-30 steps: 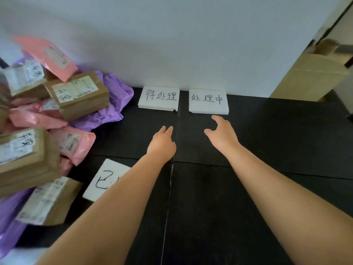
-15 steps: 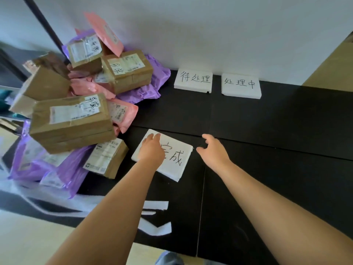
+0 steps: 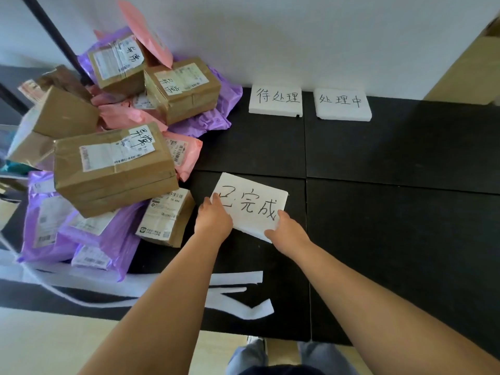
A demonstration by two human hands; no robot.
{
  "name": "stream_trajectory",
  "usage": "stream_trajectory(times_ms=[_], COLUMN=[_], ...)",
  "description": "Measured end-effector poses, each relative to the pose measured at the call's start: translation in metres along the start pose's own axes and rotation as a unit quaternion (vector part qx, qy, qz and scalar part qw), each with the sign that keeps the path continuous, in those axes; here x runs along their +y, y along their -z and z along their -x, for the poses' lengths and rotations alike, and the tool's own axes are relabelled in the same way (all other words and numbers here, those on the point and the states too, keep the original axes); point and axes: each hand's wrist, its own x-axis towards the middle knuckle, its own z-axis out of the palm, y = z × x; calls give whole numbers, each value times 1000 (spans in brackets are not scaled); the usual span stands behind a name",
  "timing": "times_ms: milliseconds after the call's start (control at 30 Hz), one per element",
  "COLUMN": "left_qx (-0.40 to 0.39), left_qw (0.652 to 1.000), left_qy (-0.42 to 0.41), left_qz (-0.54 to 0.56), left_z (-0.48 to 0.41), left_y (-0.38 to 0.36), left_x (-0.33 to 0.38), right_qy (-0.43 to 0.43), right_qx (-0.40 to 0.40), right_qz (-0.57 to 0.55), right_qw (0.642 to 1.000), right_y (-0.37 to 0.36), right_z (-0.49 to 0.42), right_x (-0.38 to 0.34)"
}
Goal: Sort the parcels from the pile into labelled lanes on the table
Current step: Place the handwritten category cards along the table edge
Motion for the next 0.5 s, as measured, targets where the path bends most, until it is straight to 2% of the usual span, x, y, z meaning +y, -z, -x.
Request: stream_trajectory(times_ms=[233, 500], left_qx=[36, 132], left_qw=[999, 989], left_qy=[-28, -69], left_qz=[-11, 14], left_z=[8, 46], left_y=[1, -11], left_x=[-1, 34], right_qy=[-9, 3], right_qx=[7, 116], right_qz=[-83, -129], right_qw=[996, 985], right_y=[-4, 29], right_z=[3, 13], right_x=[2, 37])
